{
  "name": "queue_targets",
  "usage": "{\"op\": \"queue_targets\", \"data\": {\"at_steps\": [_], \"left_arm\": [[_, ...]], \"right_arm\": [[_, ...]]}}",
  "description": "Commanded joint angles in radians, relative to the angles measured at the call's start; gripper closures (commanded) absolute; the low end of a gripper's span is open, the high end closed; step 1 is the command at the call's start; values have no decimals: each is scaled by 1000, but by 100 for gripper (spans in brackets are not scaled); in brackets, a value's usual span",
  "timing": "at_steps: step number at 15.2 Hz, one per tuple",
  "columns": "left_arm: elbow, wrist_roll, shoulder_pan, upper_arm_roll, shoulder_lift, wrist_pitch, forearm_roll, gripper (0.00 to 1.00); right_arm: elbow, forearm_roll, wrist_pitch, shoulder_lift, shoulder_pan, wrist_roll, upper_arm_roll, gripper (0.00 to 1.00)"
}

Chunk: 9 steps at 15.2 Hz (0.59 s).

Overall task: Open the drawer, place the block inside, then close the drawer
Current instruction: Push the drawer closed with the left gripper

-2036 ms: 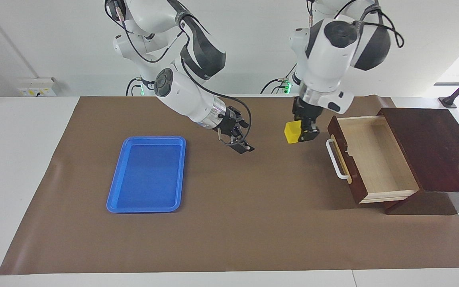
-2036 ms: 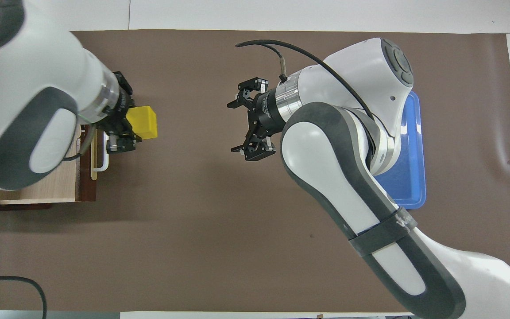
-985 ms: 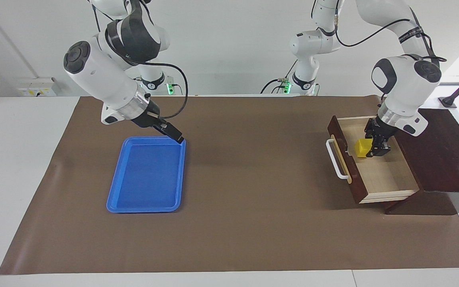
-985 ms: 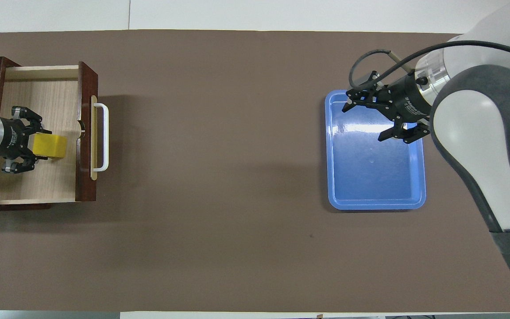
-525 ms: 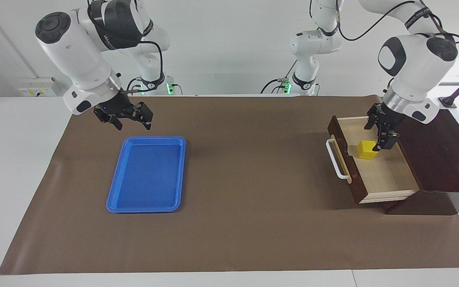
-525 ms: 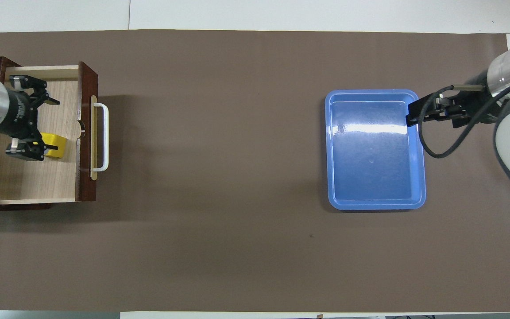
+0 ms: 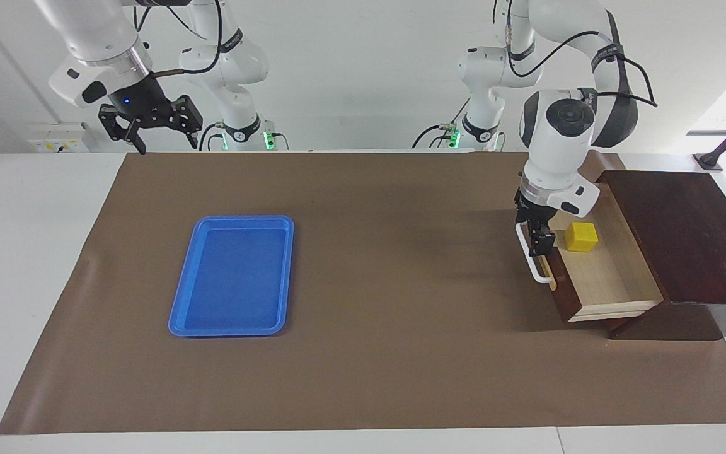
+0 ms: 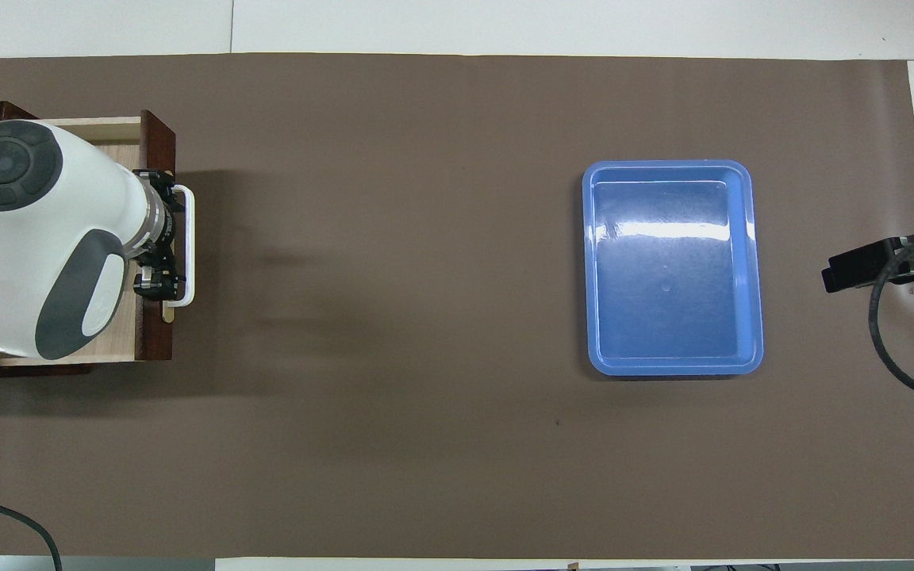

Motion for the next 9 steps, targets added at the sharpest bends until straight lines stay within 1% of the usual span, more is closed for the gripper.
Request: {"op": "queue_targets", "data": {"at_steps": [1,3,5,7,9], "left_arm": [[-24,77,66,5,-25,36,40,0],[-15,146,126,3,-19,40,62,0],[-10,228,190,3,-18,42,62,0],[-10,301,224,5,-18,45,62,0],[-10,358,270,3,-18,53,62,0]], "right_arm": [[-84,-19,39,-23,-34,-15,19,0],[-121,-19,76,-30,-62,-16,21,0],[-123,-19,78,-24,-63,-15,21,0],[-118,-19,77,-15,-65,-15,21,0],[-109,-14,75,-4,-91,-15,27,0]]}}
